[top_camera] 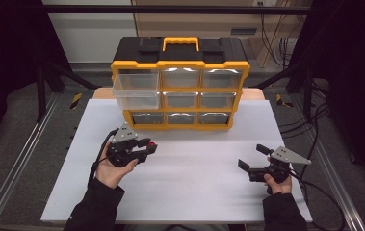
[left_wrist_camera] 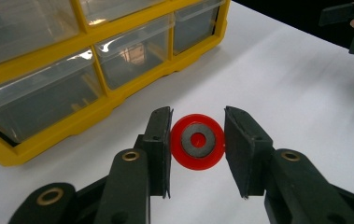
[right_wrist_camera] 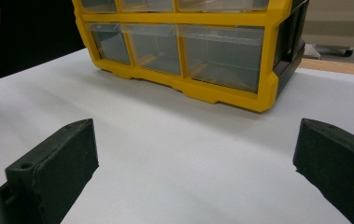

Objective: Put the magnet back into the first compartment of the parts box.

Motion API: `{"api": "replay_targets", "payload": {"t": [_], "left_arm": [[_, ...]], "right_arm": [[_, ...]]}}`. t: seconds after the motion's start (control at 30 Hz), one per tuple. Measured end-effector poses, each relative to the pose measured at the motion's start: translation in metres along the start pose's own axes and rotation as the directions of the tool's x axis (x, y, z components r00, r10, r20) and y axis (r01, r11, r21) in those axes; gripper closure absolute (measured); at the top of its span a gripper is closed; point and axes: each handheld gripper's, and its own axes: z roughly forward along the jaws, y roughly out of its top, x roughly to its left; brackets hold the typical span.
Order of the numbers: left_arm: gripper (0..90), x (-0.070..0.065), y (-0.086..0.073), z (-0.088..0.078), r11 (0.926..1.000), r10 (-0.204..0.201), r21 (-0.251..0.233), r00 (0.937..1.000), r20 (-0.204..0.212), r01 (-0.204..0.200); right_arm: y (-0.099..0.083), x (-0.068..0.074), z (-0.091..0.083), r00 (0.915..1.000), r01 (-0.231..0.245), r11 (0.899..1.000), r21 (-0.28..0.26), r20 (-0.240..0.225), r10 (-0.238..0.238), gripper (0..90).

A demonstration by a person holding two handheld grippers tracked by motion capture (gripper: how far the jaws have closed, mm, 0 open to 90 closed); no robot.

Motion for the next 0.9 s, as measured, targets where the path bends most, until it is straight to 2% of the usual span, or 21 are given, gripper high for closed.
{"api": "replay_targets", "payload": {"t": [0.3, 0.9], "left_arm": [[62.4, 0.004, 0.005, -0.015, 0.9997, -0.005, -0.022, 0.9998, -0.021, 0.005], [62.4, 0.016, 0.018, -0.042, 0.9973, -0.017, -0.072, 0.9992, -0.037, 0.014]], "right_arm": [[0.0, 0.0, 0.0, 1.0, 0.0, 1.0, 0.003, 0.001, 0.0, 0.4], [0.0, 0.0, 0.0, 1.0, 0.003, 1.0, 0.007, 0.004, -0.003, 0.4]]}}
